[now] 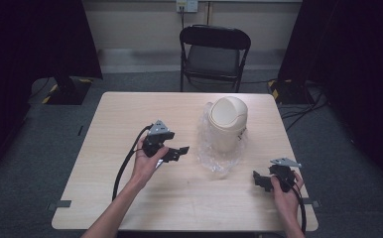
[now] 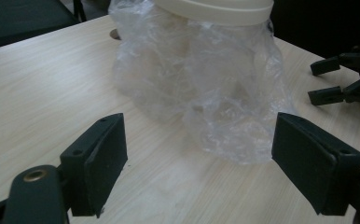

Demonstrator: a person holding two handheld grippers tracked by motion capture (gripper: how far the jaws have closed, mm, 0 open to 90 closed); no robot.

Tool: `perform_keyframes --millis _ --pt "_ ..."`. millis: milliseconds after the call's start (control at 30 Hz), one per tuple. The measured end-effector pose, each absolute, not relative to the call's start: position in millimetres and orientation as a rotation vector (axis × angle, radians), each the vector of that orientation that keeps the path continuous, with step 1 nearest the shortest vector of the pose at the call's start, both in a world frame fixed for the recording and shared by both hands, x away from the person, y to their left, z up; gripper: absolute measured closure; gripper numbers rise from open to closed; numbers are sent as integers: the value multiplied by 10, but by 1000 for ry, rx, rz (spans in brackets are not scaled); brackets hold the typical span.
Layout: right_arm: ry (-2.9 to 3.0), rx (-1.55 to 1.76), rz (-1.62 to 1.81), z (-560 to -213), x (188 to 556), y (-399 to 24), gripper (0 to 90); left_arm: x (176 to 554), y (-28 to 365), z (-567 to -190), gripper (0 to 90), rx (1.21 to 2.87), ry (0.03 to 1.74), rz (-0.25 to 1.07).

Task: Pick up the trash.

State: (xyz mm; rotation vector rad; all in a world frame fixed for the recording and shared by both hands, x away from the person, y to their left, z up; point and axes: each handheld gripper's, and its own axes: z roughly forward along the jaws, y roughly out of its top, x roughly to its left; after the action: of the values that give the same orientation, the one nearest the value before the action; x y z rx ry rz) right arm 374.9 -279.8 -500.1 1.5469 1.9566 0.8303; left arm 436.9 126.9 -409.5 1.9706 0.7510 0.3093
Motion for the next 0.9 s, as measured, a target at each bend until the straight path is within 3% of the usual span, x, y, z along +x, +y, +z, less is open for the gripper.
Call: perform_keyframes --millis 900 --pt "1959 1545 830 -5001 3748 -2799 81 4705 519 -3725 173 2002 549 286"
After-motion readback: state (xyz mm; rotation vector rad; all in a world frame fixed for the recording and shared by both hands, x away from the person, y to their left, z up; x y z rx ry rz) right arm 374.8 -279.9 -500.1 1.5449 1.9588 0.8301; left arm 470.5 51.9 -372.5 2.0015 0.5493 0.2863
